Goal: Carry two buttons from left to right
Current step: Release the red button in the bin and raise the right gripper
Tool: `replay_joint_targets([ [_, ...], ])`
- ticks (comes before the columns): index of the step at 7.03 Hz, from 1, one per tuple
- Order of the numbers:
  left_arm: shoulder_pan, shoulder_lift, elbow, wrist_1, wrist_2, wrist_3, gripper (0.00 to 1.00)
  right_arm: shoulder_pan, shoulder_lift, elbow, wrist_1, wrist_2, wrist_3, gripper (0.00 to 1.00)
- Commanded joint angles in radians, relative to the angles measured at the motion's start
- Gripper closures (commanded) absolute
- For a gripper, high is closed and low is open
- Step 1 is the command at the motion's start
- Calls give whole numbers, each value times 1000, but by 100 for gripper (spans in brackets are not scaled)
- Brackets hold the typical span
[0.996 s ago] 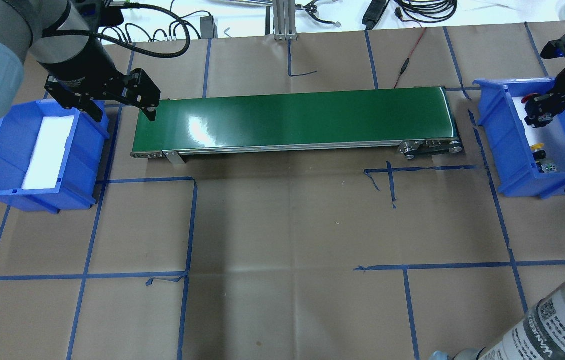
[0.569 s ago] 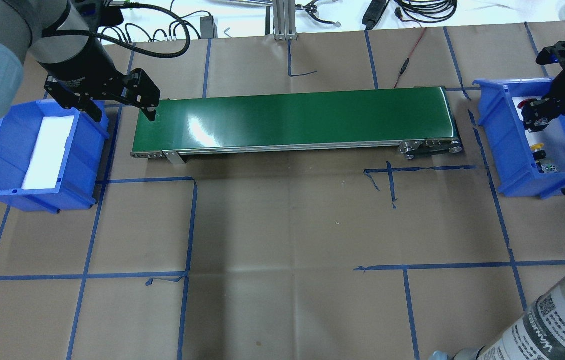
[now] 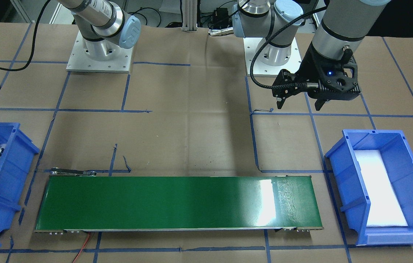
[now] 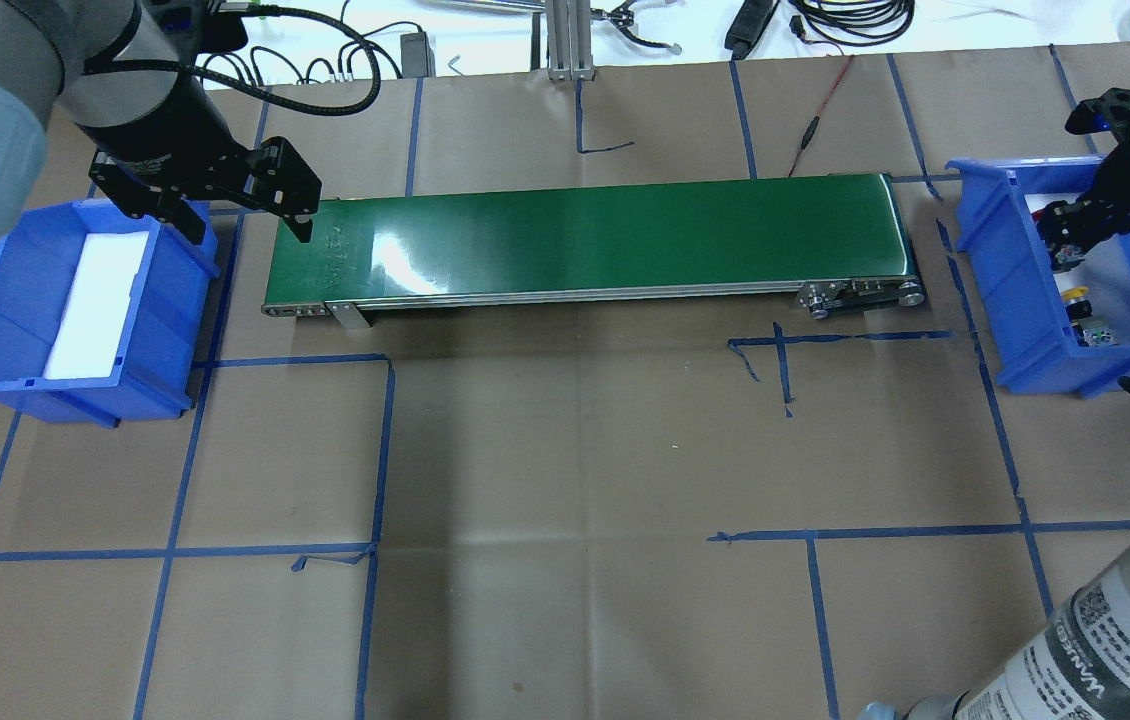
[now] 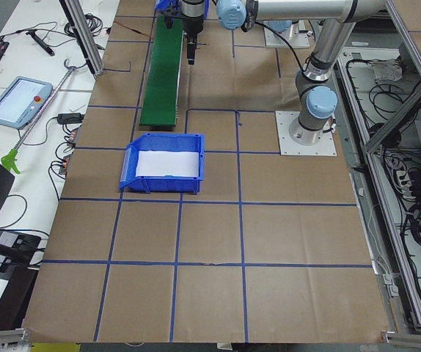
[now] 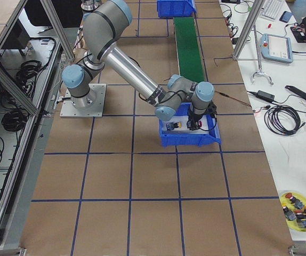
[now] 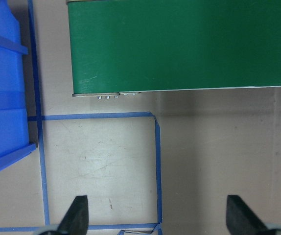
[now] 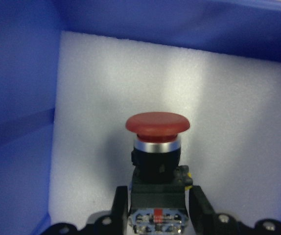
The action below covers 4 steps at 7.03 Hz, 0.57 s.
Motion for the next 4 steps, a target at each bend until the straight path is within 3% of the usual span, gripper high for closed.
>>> replay_joint_targets([
  [1, 0, 0, 0, 0, -1, 0, 0, 2, -3, -10, -26, 1, 2, 13],
  [3, 0, 0, 0, 0, -1, 0, 0, 8, -28, -19, -17, 1, 3, 13],
  [4, 0, 0, 0, 2, -3, 0, 0, 9, -66, -34, -12, 1, 6, 5],
])
